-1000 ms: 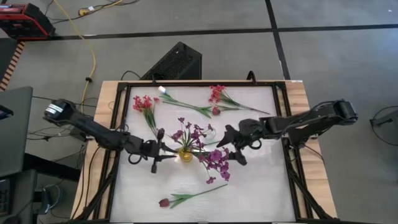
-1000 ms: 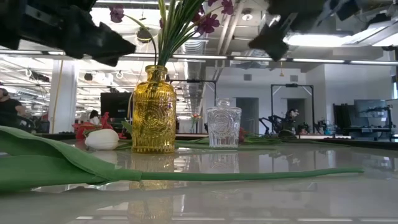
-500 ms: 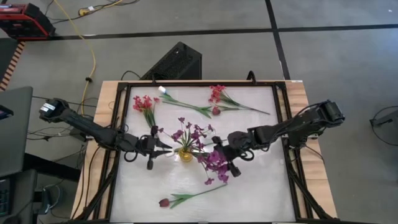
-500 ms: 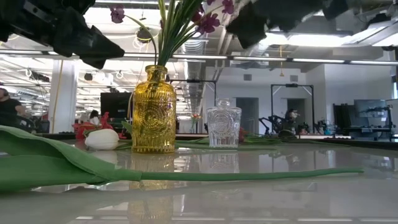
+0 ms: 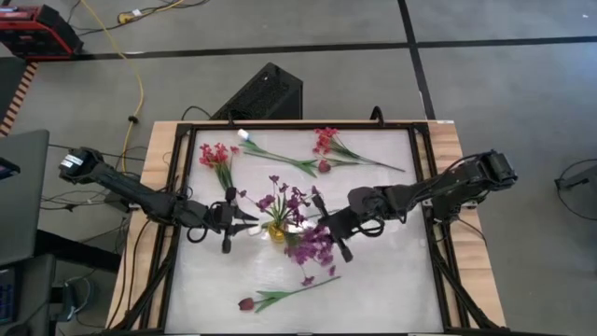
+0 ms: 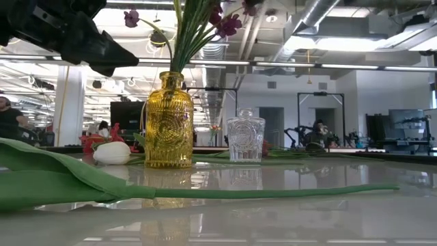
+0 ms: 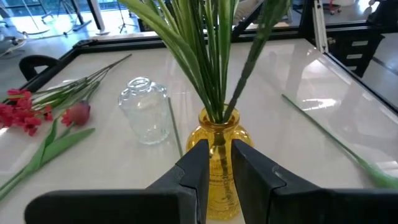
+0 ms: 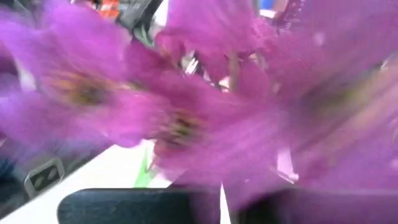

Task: Sort flowers into vase by color
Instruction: Put the purple flowers into the yellow vase

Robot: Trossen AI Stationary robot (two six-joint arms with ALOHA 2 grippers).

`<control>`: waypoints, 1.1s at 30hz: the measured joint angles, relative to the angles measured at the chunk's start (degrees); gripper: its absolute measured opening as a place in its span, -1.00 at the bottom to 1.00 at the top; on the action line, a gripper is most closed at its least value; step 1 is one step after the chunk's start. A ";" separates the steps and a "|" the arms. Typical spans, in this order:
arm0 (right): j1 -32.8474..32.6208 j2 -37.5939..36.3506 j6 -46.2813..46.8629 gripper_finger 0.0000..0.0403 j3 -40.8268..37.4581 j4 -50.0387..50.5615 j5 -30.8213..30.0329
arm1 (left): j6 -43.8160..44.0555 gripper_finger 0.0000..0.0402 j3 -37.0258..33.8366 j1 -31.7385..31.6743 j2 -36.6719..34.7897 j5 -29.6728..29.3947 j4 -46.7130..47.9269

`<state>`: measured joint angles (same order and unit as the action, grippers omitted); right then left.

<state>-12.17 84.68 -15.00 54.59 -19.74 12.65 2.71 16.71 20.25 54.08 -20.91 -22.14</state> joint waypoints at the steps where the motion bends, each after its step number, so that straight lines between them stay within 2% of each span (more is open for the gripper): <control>1: 0.20 0.00 1.17 -0.79 0.00 -1.34 -0.79 | -0.07 -0.72 0.00 0.00 0.00 -0.31 0.02; 5: 2.32 -0.02 6.73 -0.80 0.00 -4.54 -4.04 | -0.08 -0.72 0.00 0.00 0.00 -0.94 0.52; 11: 5.47 -0.02 12.08 -0.91 0.00 -1.34 -3.87 | 0.01 -0.72 0.00 0.00 0.00 -0.96 0.80; 18: 5.69 -0.32 11.56 -0.83 0.00 1.48 -3.79 | 0.12 -0.72 0.02 0.00 0.00 -1.07 2.20; 21: 5.95 -1.47 11.48 -0.85 0.13 3.71 -3.73 | 0.12 -0.72 0.02 0.00 0.00 -1.22 2.22; 25: 5.99 -3.85 8.93 -0.91 1.73 10.48 -3.77 | 0.12 -0.72 0.02 0.00 0.00 -1.24 2.27; 33: 5.68 -7.47 7.53 -0.85 4.81 33.77 -4.98 | 0.12 -0.72 0.03 -0.02 0.00 -1.23 2.29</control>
<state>-6.49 77.21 -7.47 59.40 14.03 7.68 2.83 16.74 20.23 54.08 -22.14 -19.85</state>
